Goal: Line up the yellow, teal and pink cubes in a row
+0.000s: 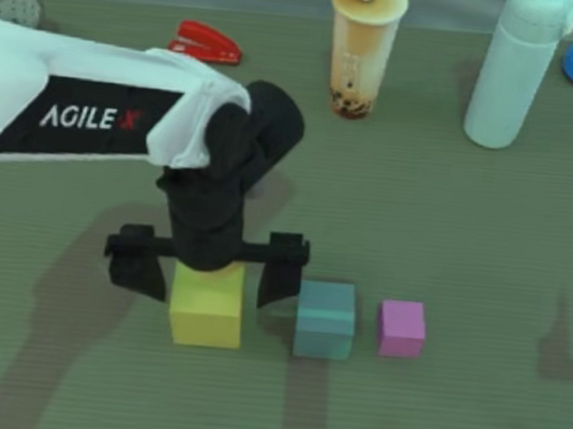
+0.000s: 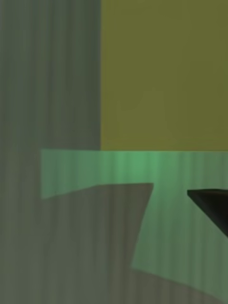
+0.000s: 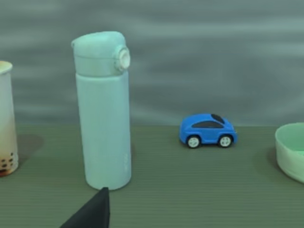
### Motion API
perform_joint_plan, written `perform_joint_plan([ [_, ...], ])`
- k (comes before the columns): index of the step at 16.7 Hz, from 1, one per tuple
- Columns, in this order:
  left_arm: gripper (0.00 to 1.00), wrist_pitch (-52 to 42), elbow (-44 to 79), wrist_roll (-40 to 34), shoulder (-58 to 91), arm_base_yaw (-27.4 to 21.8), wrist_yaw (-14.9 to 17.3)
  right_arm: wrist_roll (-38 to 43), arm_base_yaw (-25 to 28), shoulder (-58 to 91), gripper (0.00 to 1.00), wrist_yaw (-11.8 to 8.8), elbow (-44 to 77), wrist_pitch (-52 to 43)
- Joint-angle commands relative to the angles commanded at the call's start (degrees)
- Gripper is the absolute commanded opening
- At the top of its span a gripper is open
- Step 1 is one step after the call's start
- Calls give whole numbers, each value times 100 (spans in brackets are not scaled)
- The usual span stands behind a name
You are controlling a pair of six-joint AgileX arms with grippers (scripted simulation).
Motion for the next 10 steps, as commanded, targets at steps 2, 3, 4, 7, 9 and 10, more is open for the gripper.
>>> perform_joint_plan([
  [2, 100, -98, 86, 3, -29, -5, -2, 0, 0, 0, 100, 0, 0, 0],
  [3, 100, -237, 189, -1, -73, 1, -4, 0, 0, 0, 100, 0, 0, 0],
  [4, 100, -438, 314, -9, -136, 15, -5, 0, 0, 0, 100, 0, 0, 0],
  [7, 100, -1170, 731, -26, -368, 68, -4, 0, 0, 0, 100, 0, 0, 0],
  [9, 100, -1423, 915, -25, -494, 94, -3, 0, 0, 0, 100, 0, 0, 0],
  [10, 100, -1458, 941, -23, -517, 99, -3, 0, 0, 0, 100, 0, 0, 0],
])
